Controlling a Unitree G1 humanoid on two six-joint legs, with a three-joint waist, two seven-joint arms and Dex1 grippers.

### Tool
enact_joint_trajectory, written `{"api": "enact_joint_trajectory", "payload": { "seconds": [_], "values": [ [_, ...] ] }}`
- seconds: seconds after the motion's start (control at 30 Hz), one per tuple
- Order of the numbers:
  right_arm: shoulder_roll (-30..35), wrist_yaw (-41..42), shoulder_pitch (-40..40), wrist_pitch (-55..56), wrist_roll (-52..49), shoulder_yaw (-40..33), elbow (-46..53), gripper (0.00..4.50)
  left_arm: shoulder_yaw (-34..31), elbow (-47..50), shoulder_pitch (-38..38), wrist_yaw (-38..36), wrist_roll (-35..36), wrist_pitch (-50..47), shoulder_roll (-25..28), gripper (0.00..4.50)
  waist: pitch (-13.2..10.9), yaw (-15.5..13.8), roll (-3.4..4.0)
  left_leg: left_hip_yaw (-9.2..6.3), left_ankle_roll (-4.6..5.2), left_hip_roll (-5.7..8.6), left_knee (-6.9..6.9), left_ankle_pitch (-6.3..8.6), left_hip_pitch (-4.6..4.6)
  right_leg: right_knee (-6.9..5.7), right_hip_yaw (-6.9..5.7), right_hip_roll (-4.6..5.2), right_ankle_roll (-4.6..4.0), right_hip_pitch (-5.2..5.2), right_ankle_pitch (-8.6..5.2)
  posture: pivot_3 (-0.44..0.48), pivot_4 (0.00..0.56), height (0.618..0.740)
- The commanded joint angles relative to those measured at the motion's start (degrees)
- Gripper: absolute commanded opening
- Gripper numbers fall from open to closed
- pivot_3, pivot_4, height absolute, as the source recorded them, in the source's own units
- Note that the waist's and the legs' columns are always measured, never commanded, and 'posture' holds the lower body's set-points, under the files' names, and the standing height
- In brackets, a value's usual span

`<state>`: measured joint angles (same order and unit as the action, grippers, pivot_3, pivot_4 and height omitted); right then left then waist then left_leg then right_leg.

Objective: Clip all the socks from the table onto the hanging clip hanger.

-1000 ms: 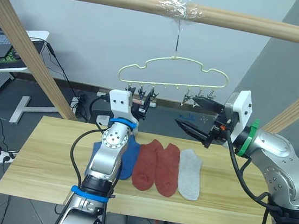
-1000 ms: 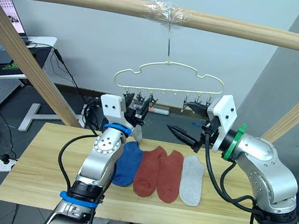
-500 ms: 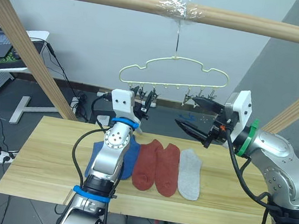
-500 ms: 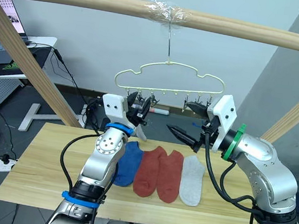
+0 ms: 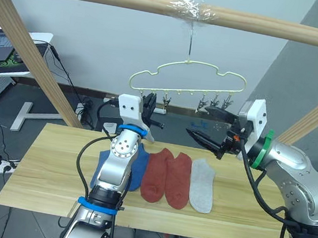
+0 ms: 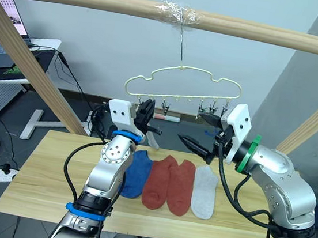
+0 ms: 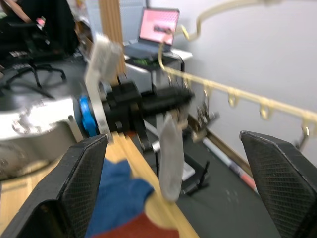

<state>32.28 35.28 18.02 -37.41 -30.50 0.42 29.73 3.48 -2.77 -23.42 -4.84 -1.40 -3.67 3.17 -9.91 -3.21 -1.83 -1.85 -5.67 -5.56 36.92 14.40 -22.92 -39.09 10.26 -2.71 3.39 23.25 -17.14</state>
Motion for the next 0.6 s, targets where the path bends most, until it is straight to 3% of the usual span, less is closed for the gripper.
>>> {"api": "enact_joint_trajectory", "payload": {
  "seconds": [0.03, 0.2, 0.3, 0.6],
  "values": [
    [1.1, -4.4, -5.2, 4.0, 9.9, 3.6, -5.8, 4.50, -0.9, 2.7, -0.2, -3.3, 3.2, -1.7, 0.7, 0.02, 0.1, 0.0, -0.01, 0.00, 0.00, 0.00, 0.00, 0.00, 0.00, 0.00, 0.00, 0.00, 0.00, 0.00, 0.00, 0.098, 0.132, 0.740],
    [-2.8, -9.4, -8.2, 7.9, 18.1, 7.1, -20.1, 4.50, -1.6, 3.2, 0.7, -8.6, 7.0, -4.5, 3.1, 0.02, 0.2, 0.5, 0.04, 0.03, 0.00, 0.00, 0.05, -0.02, 0.06, -0.04, 0.03, 0.00, -0.01, -0.01, 0.01, 0.102, 0.132, 0.740],
    [-5.7, -9.0, -7.4, 10.3, 20.2, 8.5, -29.9, 4.50, -2.8, 2.7, -0.1, -7.3, 7.2, -4.5, 3.1, 0.02, 0.2, 0.6, 0.11, 0.05, 0.03, 0.00, 0.05, -0.04, 0.12, -0.07, 0.05, -0.01, -0.04, -0.02, 0.04, 0.114, 0.131, 0.740],
    [-11.7, -7.8, -6.0, 14.7, 23.7, 10.3, -43.9, 4.50, -1.0, 4.2, 0.6, -7.4, 6.7, -4.9, 2.3, 0.02, 0.3, 0.4, 0.18, 0.04, 0.03, 0.01, 0.05, -0.04, 0.11, -0.07, 0.05, -0.01, -0.02, -0.03, 0.05, 0.123, 0.136, 0.740]
  ]
}}
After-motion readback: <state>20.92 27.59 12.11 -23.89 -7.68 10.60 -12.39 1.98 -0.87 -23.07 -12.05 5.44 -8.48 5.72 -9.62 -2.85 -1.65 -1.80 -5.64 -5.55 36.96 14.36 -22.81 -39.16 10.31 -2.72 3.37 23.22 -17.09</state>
